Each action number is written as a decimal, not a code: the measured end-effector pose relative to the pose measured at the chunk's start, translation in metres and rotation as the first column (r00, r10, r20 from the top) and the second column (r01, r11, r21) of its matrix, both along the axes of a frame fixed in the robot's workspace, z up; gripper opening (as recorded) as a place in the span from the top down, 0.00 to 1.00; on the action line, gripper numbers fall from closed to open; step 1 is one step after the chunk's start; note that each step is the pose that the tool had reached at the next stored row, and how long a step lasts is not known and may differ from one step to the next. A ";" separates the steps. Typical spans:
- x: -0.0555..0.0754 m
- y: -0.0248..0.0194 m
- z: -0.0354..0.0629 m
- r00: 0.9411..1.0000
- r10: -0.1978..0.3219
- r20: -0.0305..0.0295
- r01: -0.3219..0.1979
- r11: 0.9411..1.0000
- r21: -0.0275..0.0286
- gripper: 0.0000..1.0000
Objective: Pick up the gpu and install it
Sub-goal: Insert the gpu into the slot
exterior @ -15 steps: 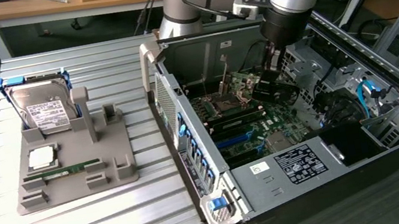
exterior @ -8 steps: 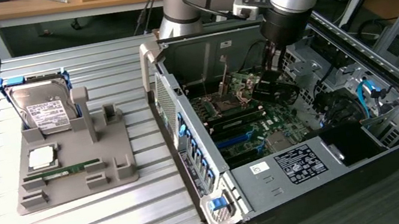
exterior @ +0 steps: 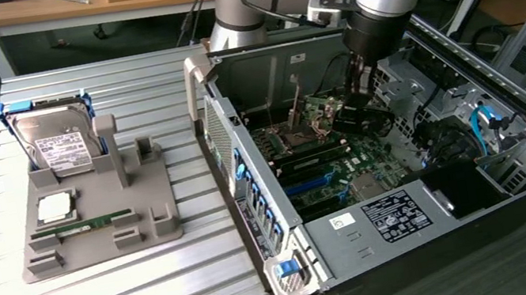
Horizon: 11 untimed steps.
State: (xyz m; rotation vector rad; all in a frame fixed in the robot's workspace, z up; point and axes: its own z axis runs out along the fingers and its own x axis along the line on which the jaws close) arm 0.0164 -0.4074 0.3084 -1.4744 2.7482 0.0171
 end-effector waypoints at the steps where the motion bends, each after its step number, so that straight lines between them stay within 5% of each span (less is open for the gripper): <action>1: 0.000 0.0000 0.0000 1.000 0.007 0.000 -0.007 1.000 0.000 0.73; 11: 0.000 0.0000 0.0000 0.998 0.059 0.000 -0.059 0.998 0.000 0.73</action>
